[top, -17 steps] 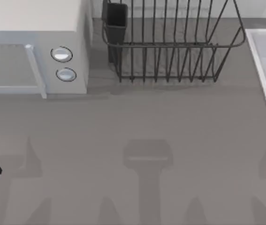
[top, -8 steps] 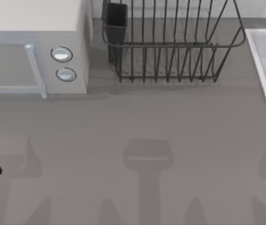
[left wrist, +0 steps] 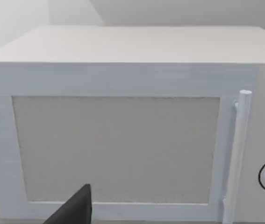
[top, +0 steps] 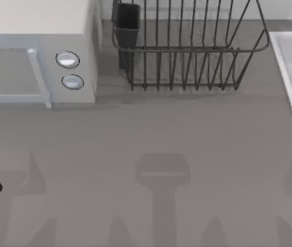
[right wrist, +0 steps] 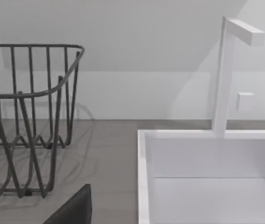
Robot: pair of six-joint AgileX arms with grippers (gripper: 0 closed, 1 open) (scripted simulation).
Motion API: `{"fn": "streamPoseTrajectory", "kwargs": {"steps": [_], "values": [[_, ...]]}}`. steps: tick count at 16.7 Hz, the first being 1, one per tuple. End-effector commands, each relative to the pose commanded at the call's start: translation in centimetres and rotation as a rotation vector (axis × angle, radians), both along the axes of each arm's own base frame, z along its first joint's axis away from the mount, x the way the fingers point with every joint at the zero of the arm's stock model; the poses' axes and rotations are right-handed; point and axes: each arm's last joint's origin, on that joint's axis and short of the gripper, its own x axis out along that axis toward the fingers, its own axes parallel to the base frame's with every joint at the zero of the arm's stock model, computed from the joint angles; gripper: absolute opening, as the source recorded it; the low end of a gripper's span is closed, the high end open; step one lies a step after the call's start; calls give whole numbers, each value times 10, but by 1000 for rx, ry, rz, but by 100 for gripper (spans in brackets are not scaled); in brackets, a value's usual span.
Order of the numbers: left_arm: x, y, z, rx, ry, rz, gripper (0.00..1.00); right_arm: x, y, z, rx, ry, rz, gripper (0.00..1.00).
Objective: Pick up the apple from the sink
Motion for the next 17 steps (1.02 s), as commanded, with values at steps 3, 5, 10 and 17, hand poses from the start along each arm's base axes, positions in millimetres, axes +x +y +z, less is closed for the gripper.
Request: {"fn": "streamPoseTrajectory", "kwargs": {"steps": [3, 5, 10, 17], "values": [[0, 0, 0, 0, 0, 0, 100, 0, -1, 5, -5, 22, -5, 100], [0, 0, 0, 0, 0, 0, 100, 2, -2, 17, -16, 76, -17, 100], [0, 0, 0, 0, 0, 0, 100, 26, -8, 60, -53, 352, -56, 100], [0, 0, 0, 0, 0, 0, 100, 130, -36, 88, -70, 929, -78, 100]]}}
